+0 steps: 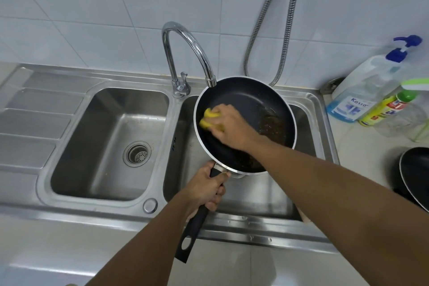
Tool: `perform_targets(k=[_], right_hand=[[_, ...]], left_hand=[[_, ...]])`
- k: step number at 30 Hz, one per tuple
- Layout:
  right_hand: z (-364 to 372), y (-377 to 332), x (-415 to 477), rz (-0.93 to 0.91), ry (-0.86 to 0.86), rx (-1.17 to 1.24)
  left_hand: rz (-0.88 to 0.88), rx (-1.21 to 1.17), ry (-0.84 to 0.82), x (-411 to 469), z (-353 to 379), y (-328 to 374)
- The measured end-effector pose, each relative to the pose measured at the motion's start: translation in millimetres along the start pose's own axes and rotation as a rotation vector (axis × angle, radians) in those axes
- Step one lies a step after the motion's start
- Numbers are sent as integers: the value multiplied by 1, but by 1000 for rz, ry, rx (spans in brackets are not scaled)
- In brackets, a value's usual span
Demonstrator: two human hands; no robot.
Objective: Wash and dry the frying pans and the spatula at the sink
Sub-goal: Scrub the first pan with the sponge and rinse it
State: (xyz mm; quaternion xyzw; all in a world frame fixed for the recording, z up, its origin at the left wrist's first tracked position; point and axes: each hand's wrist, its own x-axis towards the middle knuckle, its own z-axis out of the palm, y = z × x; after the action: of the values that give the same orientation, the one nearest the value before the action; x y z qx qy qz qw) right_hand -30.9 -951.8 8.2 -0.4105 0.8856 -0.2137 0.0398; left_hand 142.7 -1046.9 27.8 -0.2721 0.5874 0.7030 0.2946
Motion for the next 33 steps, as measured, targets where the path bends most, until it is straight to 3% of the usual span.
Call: perform_targets(k=[2,7,12,16,19,23,27,30,33], right_hand=[[7,-1,-11,-90,-15,-54],[-5,3,-5,69,72,-41],[2,6,-17,-252,-29,-10],[-24,12,-19,-148,-81,6],[-47,20,-31,38,156,139],[-73,43,-65,512,608,388],[-90,78,-109,891,845,463],[-95,112,-150,1060,795,295],[-88,152,-188,1272,525,197]], left_hand=[[-2,-1,9,0,1,-2],[-8,16,-23,-9,2,-8],[8,23,-27,-10,1,-10],[3,-16,-22,-7,6,-9],[20,-15,-20,-5,10,-2],[37,-8,7,1,14,7],[31,-67,26,8,27,8],[31,-99,30,6,40,9],[25,-121,37,5,51,8]])
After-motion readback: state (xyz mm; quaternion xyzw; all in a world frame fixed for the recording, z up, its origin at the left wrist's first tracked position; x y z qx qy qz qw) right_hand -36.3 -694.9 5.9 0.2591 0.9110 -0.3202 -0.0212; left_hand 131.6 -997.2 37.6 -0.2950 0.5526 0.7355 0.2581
